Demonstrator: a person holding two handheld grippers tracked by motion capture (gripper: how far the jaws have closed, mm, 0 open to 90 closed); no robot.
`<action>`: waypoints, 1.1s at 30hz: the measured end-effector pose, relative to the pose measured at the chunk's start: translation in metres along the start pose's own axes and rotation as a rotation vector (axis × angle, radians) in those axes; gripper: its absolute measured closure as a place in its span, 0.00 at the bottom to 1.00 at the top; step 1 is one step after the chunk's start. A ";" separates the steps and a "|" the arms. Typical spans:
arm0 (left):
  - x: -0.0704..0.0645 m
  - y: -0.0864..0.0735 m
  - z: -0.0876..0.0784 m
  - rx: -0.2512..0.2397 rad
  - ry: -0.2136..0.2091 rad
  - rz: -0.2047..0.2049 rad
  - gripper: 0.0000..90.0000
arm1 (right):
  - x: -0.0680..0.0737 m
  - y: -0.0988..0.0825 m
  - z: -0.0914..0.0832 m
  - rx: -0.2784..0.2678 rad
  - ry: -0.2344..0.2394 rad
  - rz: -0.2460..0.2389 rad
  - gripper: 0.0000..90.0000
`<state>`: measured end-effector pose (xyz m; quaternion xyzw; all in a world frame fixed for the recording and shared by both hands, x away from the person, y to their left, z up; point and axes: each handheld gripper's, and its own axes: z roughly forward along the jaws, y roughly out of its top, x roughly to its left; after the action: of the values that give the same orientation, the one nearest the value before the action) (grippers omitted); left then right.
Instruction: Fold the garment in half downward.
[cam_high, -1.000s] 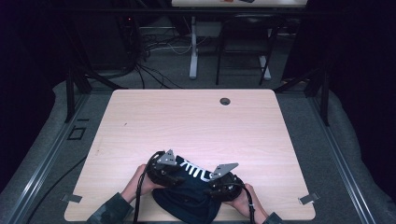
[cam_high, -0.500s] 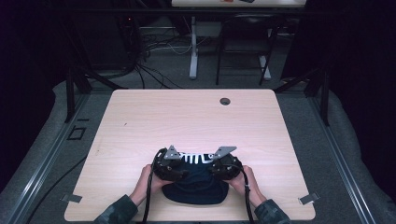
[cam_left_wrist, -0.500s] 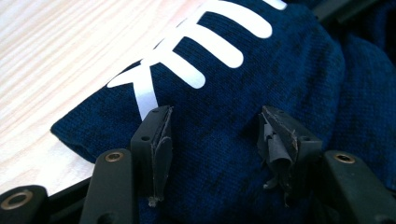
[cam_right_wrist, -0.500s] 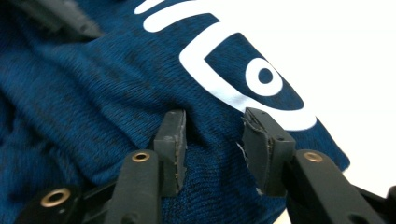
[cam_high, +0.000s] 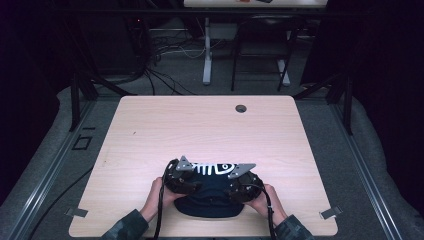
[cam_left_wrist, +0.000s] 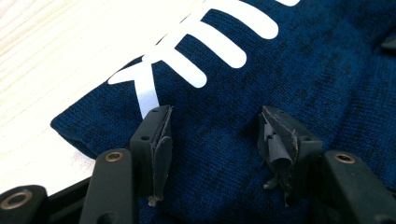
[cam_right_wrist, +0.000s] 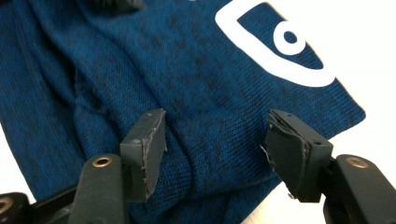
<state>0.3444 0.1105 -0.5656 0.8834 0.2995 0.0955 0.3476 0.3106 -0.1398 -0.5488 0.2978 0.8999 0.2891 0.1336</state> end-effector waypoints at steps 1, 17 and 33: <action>0.000 0.000 0.000 -0.002 -0.001 0.002 0.50 | 0.000 -0.002 0.001 0.001 0.000 -0.004 0.42; -0.013 -0.016 -0.016 0.016 -0.025 0.090 0.30 | -0.008 -0.016 0.009 -0.009 0.007 0.061 0.23; -0.003 -0.012 -0.004 -0.024 -0.038 0.104 0.26 | -0.009 -0.018 0.009 0.012 -0.031 0.089 0.10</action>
<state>0.3349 0.1178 -0.5702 0.8952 0.2451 0.1001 0.3584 0.3131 -0.1531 -0.5660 0.3426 0.8853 0.2849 0.1327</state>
